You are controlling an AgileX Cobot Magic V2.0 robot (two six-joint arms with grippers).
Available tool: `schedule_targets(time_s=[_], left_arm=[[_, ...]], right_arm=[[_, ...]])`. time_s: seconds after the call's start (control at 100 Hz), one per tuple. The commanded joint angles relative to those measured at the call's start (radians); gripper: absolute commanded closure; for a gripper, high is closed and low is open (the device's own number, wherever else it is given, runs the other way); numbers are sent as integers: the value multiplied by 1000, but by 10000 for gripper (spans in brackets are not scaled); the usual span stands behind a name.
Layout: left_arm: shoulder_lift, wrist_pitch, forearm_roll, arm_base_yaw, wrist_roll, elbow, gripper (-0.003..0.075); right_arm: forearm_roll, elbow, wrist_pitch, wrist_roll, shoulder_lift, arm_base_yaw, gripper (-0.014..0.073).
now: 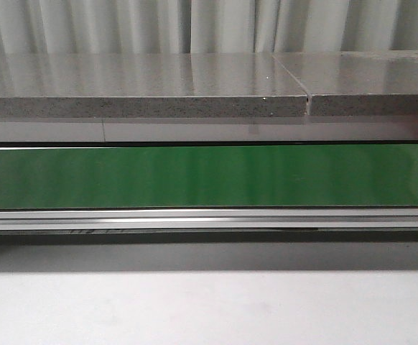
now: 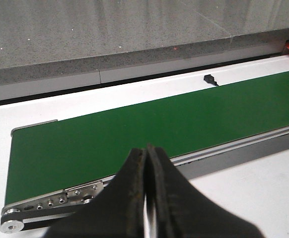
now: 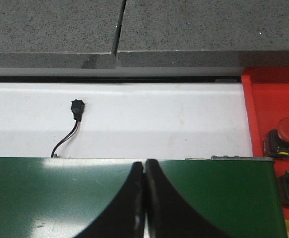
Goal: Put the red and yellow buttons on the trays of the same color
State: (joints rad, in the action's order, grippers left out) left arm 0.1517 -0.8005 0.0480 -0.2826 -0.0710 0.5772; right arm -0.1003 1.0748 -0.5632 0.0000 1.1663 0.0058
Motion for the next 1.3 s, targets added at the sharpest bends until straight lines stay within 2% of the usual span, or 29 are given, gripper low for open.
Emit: schedule_targets(time_s=[0.0,0.31,0.63,1.03,1.29], left_arm=[[12,81,14,-7,11,25,741],[12,81,14,-7,11,25,741],[12,81,14,-7,11,25,741],[12,81,14,-7,11,25,741],[12,81,14,-7,11,25,741]], right_arm=[[-4,-11,93,-7,-57,1,659],[-10,-171,235,-7,-192,1,659],[-25,-370,450,-7,-311,1,659],[-24,-645,589,0,-552,1,659],[127,-798,688,112,-695,1,659]])
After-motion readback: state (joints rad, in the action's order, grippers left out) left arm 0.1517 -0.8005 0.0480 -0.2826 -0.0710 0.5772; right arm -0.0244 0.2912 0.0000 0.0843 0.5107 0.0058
